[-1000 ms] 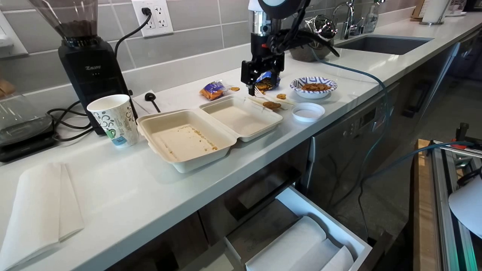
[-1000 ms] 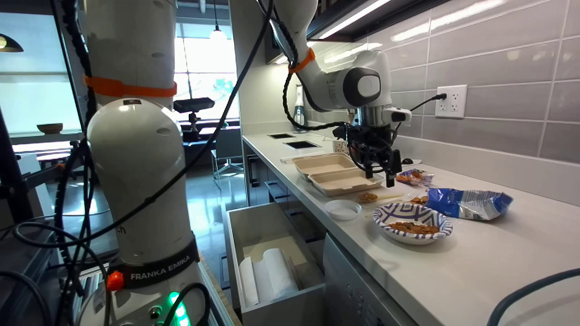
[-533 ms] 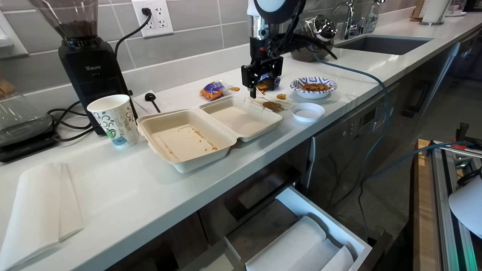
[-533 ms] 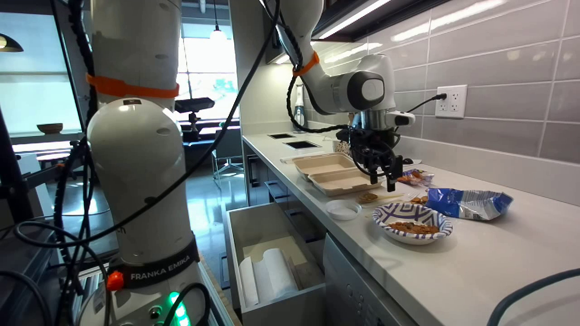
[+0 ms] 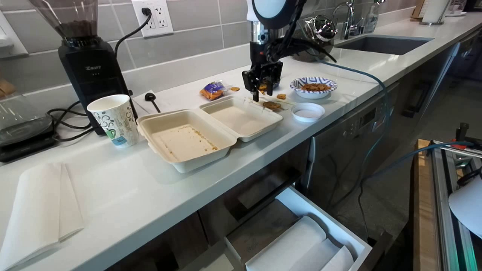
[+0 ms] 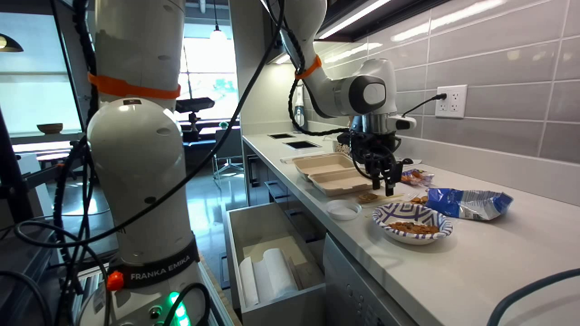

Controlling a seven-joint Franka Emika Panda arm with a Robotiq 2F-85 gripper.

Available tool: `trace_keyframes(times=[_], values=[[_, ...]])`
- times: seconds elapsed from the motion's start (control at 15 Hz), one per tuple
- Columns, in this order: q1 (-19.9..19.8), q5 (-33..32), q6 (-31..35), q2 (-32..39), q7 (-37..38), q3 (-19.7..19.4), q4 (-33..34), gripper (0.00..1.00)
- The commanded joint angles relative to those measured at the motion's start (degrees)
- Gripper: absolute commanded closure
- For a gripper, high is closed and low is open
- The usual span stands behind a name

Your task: Place the cookie on the white spoon in the food pack.

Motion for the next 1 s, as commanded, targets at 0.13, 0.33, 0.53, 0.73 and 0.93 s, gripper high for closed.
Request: trace_keyframes(times=[0.13, 0.33, 0.53, 0.73, 0.93], values=[[0.5, 1.0, 0.3, 2.1, 0.2, -0.1, 1.3, 0.42], [0.6, 1.1, 0.2, 2.5, 0.2, -0.1, 1.7, 0.42], [0.7, 1.3, 0.1, 2.7, 0.1, 0.0, 1.9, 0.43], [0.8, 1.4, 0.1, 2.8, 0.1, 0.1, 2.2, 0.50], [0.8, 1.5, 0.0, 3.0, 0.1, 0.1, 2.5, 0.56]])
